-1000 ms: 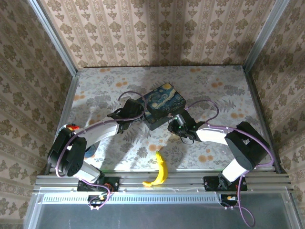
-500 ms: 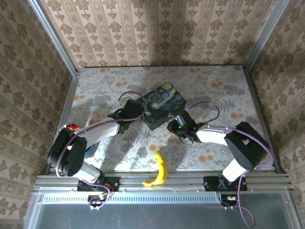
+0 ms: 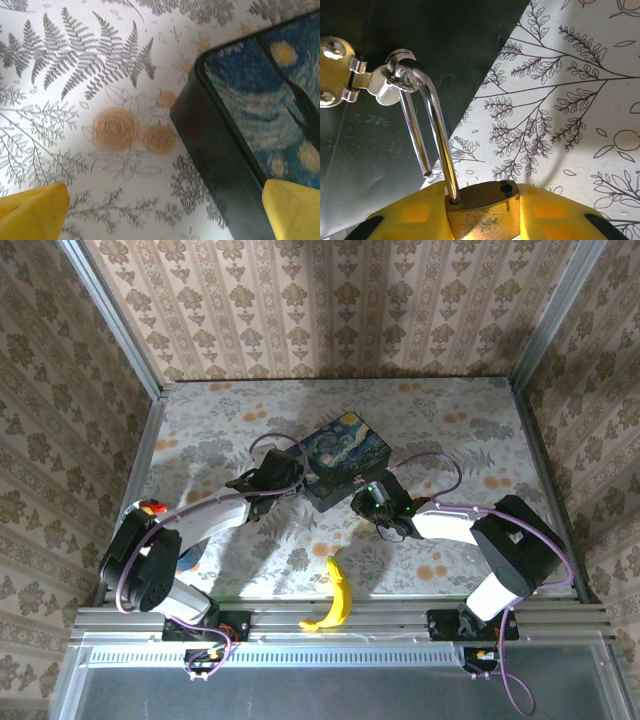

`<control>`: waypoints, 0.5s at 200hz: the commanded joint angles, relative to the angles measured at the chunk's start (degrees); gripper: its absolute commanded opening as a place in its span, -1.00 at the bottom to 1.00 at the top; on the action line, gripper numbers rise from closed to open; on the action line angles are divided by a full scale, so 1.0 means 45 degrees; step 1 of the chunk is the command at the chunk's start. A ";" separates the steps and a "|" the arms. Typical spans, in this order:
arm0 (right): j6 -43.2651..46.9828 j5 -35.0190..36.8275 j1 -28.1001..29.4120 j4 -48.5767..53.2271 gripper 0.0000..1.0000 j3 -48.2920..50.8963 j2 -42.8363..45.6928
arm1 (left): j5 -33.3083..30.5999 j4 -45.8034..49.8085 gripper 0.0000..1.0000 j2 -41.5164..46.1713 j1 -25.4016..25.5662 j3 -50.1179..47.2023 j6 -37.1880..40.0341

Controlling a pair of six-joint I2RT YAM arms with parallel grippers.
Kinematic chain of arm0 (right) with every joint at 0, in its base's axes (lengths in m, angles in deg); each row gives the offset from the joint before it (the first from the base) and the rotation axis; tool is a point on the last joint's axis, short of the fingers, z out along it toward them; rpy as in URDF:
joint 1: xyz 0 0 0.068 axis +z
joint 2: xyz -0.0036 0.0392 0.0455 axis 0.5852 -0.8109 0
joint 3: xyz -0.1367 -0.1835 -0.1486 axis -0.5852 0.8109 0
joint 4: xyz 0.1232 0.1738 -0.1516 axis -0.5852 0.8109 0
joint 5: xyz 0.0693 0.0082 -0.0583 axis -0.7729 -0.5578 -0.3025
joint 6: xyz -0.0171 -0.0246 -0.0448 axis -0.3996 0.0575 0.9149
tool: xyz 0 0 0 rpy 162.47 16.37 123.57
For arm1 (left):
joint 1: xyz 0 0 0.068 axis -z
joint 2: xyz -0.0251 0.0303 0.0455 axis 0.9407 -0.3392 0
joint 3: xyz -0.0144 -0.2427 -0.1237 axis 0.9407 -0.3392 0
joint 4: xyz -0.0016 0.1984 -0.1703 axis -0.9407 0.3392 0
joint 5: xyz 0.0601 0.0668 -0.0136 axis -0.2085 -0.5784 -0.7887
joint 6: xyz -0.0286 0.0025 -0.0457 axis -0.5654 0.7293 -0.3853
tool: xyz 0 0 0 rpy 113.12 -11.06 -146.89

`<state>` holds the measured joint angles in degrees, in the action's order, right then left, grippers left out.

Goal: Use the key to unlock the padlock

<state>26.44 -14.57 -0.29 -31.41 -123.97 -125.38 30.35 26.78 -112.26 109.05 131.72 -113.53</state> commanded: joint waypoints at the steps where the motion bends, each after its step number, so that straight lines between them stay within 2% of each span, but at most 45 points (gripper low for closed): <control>1: -0.0263 0.0571 0.0054 -0.0349 -1.00 -0.0019 -0.0116 | 0.0045 0.0869 1.00 0.0833 0.0481 -0.0097 0.0428; 24: -0.0276 0.0576 0.0054 -0.0406 -1.00 0.0000 -0.0061 | -0.0408 0.0909 1.00 0.0853 0.0921 0.0317 0.0759; 100: -0.0391 0.0655 0.0054 -0.0497 -1.00 0.0059 -0.0091 | 0.0222 0.0788 1.00 -0.1508 0.1225 0.1099 0.0491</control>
<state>25.39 -14.26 -0.29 -31.90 -123.95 -125.38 30.51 27.89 -116.06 114.20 135.87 -111.61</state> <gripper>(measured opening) 0.284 0.999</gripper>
